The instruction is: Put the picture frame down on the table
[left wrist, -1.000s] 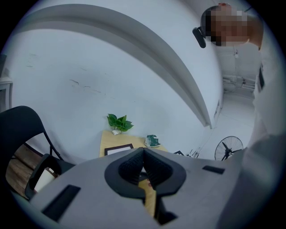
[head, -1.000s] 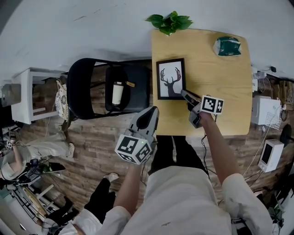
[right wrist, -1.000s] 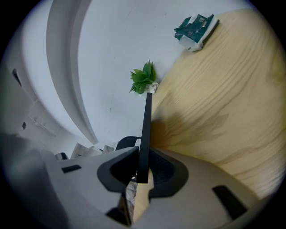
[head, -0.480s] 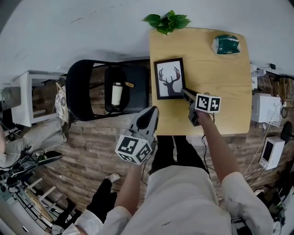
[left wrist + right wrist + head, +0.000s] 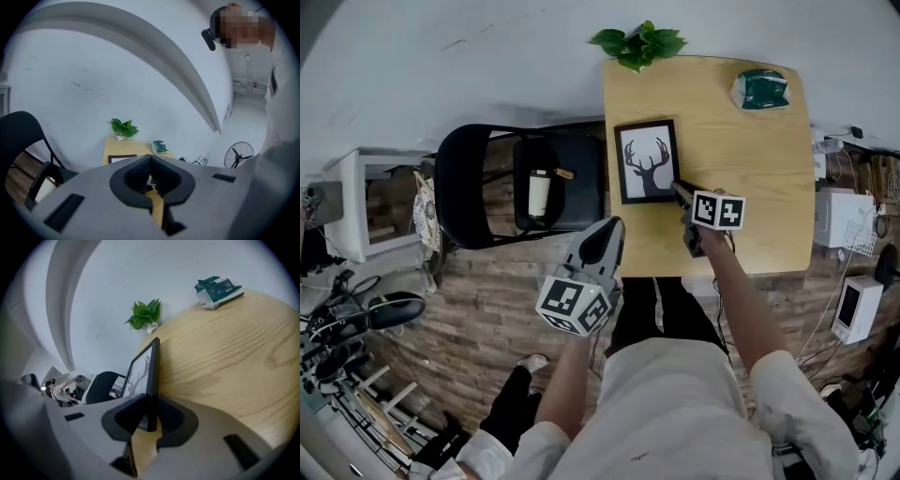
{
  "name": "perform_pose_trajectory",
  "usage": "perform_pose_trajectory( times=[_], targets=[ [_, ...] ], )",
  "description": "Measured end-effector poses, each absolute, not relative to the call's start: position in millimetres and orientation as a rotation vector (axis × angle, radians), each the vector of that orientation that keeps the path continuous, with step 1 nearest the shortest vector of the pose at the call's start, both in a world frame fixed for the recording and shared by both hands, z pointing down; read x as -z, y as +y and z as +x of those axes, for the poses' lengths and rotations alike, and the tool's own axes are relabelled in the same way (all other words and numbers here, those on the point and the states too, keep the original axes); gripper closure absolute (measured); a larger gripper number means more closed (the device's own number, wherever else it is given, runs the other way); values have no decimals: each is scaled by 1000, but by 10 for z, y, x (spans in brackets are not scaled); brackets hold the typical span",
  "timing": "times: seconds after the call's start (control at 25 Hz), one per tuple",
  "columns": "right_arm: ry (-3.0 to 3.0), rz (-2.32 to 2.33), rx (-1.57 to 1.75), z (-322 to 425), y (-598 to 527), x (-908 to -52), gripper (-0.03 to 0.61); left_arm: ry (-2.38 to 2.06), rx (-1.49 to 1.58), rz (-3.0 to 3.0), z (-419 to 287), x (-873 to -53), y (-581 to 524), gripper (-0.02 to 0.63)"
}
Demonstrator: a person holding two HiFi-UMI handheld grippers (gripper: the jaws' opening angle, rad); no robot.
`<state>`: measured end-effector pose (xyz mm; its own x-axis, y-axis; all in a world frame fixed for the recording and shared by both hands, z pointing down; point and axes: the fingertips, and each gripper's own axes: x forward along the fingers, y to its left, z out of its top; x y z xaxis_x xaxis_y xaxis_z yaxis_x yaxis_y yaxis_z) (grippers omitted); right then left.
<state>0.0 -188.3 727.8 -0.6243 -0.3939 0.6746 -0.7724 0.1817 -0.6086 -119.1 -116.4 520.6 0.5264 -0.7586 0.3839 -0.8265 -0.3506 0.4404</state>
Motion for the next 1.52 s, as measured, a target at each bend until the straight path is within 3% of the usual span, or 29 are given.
perform_pose_trajectory(
  times=[1.52],
  targets=[
    [-2035,1137,-1134,81,-1899,-7327,499,-1294,-172,2186,-1171,-5163,-1131,607]
  ],
)
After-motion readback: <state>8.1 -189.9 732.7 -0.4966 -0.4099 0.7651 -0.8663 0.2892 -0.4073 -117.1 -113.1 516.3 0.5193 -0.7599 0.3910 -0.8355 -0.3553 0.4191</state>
